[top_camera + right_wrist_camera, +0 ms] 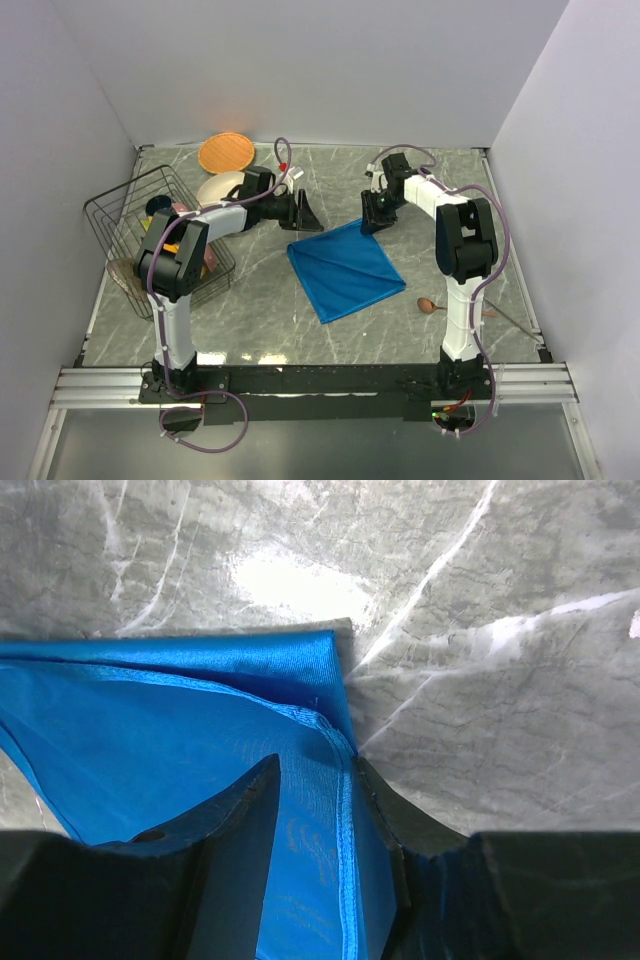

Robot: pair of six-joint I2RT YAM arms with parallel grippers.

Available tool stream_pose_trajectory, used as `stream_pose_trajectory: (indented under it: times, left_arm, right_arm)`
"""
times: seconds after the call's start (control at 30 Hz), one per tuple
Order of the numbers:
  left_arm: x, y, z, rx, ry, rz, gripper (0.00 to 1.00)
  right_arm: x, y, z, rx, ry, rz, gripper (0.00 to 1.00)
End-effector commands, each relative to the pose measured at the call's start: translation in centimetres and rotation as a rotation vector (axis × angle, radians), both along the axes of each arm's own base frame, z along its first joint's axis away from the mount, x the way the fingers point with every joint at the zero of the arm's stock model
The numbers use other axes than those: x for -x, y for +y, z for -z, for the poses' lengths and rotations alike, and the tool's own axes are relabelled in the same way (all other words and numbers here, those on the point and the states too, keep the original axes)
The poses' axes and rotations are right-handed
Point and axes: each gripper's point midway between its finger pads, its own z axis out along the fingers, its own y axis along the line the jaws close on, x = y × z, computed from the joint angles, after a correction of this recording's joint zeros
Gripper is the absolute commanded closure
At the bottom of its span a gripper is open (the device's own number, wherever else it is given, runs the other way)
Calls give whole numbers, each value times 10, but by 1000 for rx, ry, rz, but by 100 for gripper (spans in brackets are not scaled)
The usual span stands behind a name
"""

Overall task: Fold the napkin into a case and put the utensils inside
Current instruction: Smooth out the top corner of the square-folded napkin at the center of the board.

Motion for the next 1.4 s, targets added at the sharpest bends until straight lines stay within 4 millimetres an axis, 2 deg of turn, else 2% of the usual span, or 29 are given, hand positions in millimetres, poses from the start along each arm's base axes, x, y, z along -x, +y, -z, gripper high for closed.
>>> stream_pose_trajectory:
  times: [0.0, 0.13, 0.3, 0.43, 0.53, 0.77, 0.8, 0.83, 0.93, 1.03, 1.1, 1.2, 1.3, 1.37]
  left_arm:
    - [-2, -2, -13, 37, -54, 36, 44]
    - [6, -5, -15, 73, -39, 66, 51]
    - [22, -16, -7, 109, 23, 113, 62]
    - [36, -31, 10, 104, 89, 130, 69]
    - [33, -38, 22, 110, 142, 103, 72]
    - [2, -63, 13, 139, 80, 63, 78]
    - [3, -68, 17, 121, 89, 60, 80]
    - [-5, -75, 15, 113, 58, 57, 88]
    - [-18, -90, 28, 42, 61, 13, 97]
    - [-27, -99, 37, -2, 46, -28, 99]
    - [-34, -100, 43, -24, 35, -68, 99]
    - [-38, -97, 61, -76, 80, -100, 99]
    - [-34, -89, 83, -140, 124, -120, 99]
    - [-32, -85, 92, -166, 133, -131, 99]
  right_arm:
    - [-14, 5, -17, 11, -75, -11, 59]
    - [-15, 7, -15, 11, -81, -12, 62]
    - [-17, 10, -15, 11, -85, -19, 63]
    - [-17, 12, -15, 10, -88, -24, 63]
    - [-17, 13, -14, 10, -89, -25, 63]
    - [-20, 11, -16, 24, -104, -18, 63]
    - [-21, 10, -17, 25, -105, -15, 63]
    - [-21, 11, -16, 25, -103, -14, 63]
    - [-22, 12, -18, 19, -103, -11, 63]
    - [-23, 14, -24, 7, -112, -10, 62]
    - [-22, 17, -29, -9, -111, -9, 61]
    - [-19, 21, -38, -45, -104, 3, 58]
    - [-16, 19, -55, -76, -110, 23, 52]
    - [-4, 22, -71, -160, -95, 23, 47]
